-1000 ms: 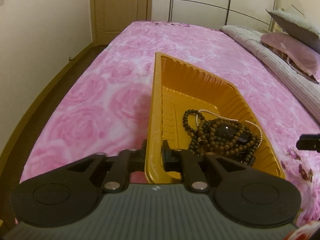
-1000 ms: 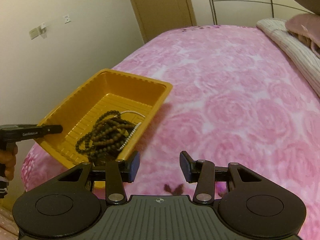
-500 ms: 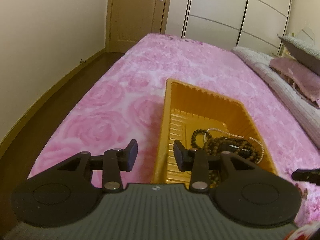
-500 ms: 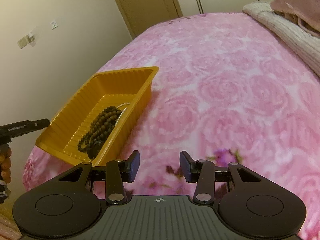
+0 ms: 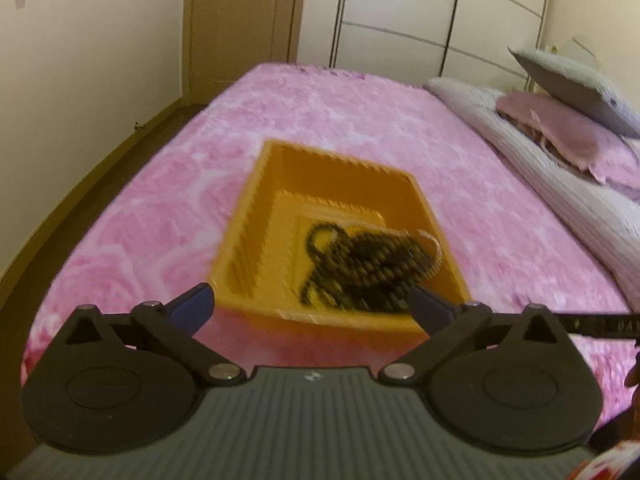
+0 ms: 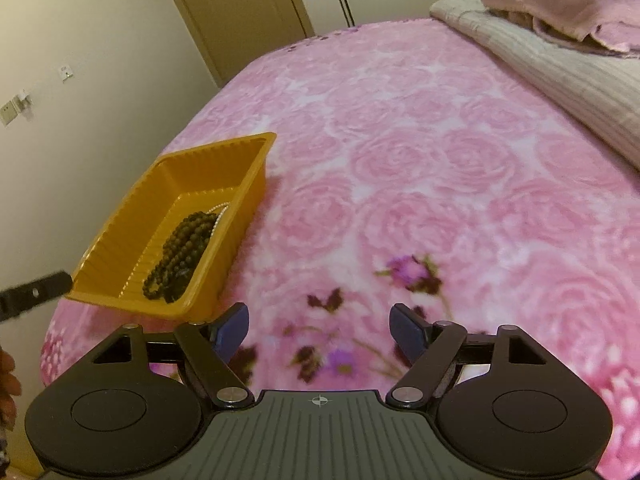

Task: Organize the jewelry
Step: 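Open the left tool to release the tray rim and withdraw both tools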

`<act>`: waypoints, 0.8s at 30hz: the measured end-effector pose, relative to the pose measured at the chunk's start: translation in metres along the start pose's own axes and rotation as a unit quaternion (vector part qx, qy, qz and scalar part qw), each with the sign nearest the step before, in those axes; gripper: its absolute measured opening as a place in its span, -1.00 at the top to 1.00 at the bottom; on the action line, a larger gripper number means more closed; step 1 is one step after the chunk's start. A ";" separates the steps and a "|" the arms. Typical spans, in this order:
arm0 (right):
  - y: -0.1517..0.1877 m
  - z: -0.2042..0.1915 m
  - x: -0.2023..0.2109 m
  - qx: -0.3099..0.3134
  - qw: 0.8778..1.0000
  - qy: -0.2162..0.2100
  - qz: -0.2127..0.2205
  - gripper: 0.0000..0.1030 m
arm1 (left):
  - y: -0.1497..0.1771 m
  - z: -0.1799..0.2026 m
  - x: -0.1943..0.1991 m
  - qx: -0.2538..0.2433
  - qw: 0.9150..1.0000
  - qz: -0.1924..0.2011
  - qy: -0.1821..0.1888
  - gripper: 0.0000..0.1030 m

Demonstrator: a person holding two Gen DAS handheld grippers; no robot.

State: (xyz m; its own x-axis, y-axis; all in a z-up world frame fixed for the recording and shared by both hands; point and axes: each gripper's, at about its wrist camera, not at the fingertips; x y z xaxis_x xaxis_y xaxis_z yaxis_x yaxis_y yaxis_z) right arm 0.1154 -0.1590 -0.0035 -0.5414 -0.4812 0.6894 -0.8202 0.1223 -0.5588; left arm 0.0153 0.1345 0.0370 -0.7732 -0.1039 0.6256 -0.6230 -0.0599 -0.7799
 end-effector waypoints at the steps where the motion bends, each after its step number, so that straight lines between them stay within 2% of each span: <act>1: 0.002 0.000 0.003 0.001 1.000 0.003 0.001 -0.50 | 0.003 0.006 0.002 -0.003 1.000 -0.003 0.002 -0.99; 8: 0.023 0.001 0.030 0.012 0.999 0.032 0.004 -0.50 | 0.019 0.044 0.015 -0.020 0.999 -0.040 0.027 -0.99; 14: 0.037 -0.002 0.054 0.019 0.999 0.044 0.012 -0.50 | 0.030 0.069 0.023 -0.018 0.997 -0.072 0.030 -0.99; 16: 0.041 -0.004 0.058 0.024 0.998 0.052 0.014 -0.50 | 0.032 0.072 0.026 -0.012 0.996 -0.076 0.037 -0.99; 24: 0.052 -0.007 0.072 0.037 0.997 0.064 0.011 -0.50 | 0.035 0.086 0.033 -0.025 0.996 -0.080 0.025 -0.99</act>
State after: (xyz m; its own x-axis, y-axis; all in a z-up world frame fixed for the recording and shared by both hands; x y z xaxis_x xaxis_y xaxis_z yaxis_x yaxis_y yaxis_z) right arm 0.0324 -0.1807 0.0198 -0.5821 -0.3637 0.7272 -0.7945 0.0643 -0.6038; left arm -0.0216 0.0441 0.0288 -0.6673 -0.0480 0.7432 -0.7432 -0.0218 -0.6687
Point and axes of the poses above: each gripper's, at about its wrist camera, not at the fingertips, and x roughly against the way its jaws point, z to its right, y to its underside, and after that the axes turned 9 degrees about -x, right-handed
